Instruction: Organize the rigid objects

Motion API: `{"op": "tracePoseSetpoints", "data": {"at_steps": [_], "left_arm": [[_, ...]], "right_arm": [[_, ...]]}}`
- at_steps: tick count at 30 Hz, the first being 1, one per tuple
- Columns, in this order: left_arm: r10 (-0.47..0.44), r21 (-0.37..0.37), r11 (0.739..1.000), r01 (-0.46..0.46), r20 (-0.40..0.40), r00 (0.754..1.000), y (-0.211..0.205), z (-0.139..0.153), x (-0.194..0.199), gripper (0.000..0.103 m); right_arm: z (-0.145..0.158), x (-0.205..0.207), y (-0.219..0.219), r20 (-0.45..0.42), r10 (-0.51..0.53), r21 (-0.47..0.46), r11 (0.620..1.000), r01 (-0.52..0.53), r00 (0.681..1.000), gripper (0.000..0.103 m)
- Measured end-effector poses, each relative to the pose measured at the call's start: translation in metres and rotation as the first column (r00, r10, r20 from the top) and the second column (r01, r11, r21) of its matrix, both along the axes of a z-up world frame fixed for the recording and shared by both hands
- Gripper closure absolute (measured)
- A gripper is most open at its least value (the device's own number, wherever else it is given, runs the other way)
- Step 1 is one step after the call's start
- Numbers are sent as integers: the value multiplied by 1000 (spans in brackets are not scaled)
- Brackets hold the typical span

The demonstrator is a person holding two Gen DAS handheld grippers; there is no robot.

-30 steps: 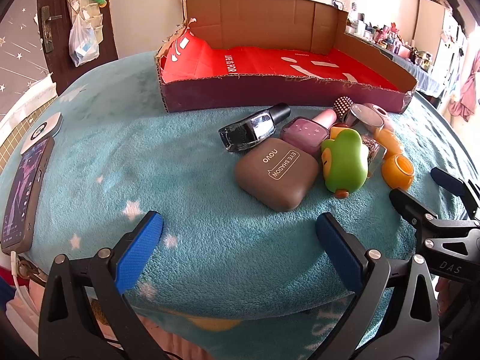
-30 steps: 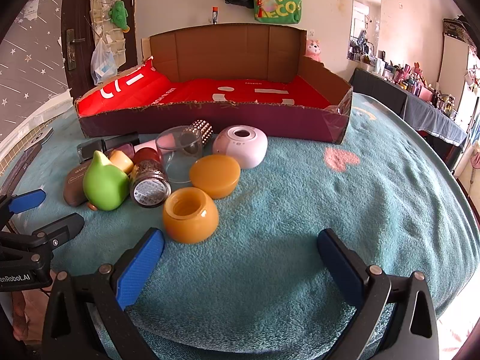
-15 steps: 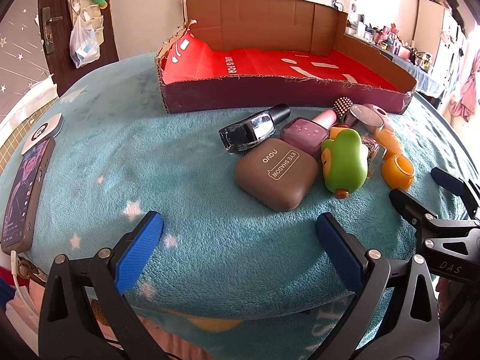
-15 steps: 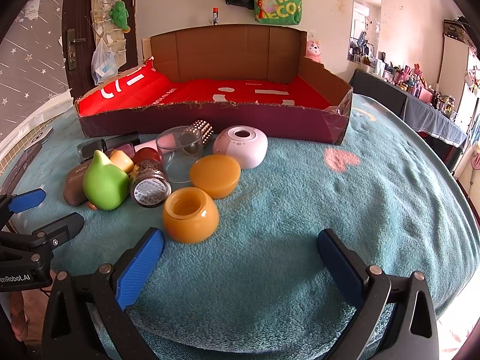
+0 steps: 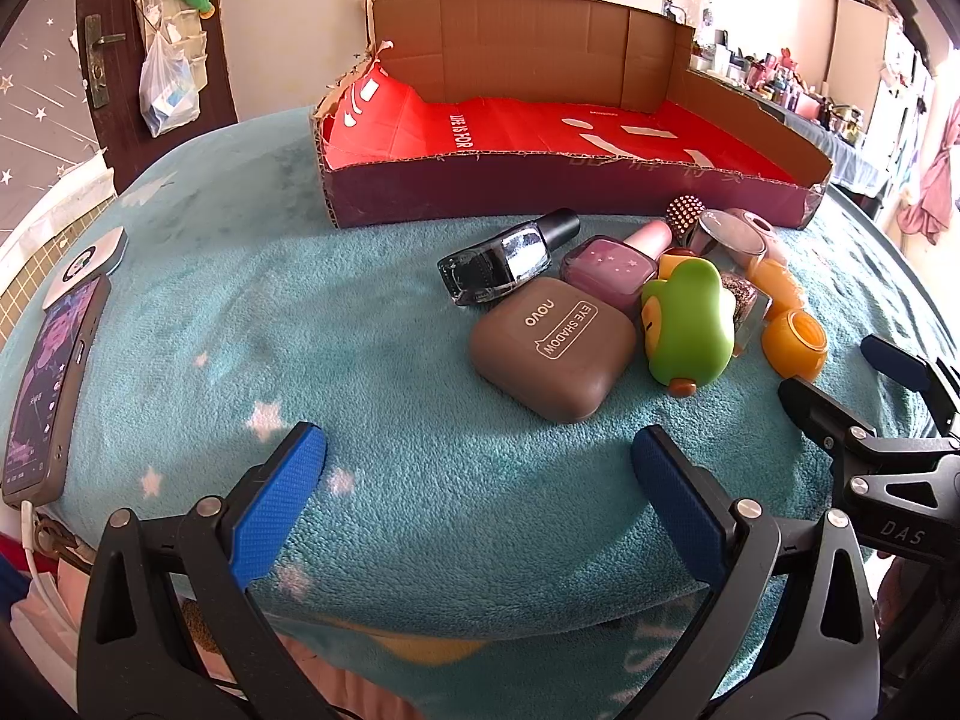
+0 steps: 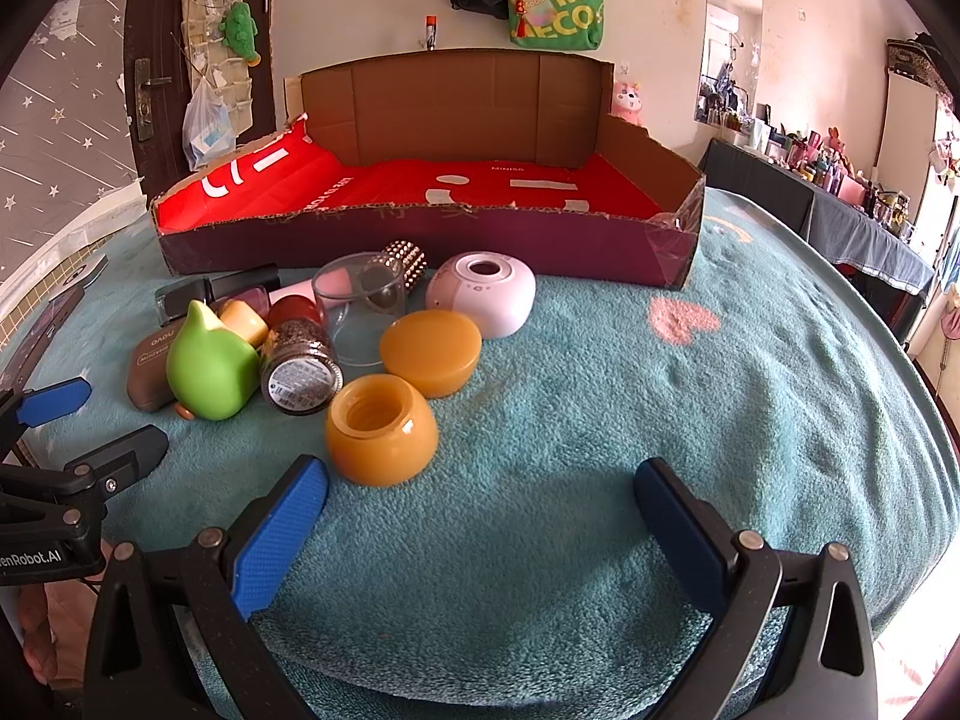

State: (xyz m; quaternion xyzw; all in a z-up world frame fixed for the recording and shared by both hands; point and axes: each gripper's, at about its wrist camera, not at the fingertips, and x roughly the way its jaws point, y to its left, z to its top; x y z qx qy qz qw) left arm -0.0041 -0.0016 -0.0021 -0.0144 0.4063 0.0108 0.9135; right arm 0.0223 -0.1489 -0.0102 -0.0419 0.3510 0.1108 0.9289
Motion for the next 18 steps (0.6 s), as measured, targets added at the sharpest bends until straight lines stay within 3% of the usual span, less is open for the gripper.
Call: {"op": "tracePoseSetpoints", "data": {"at_steps": [9,18], "left_arm": [[-23,-2,1000,23,-12,1000,2,7,3,0],[-47,20,999,47,22,999,-1,14,7,0]], "right_arm": [[4,3,-2,-23,24,1,1000,-24,999,0],[14,-6,2,50,45,-25,999,-44,998,0]]}}
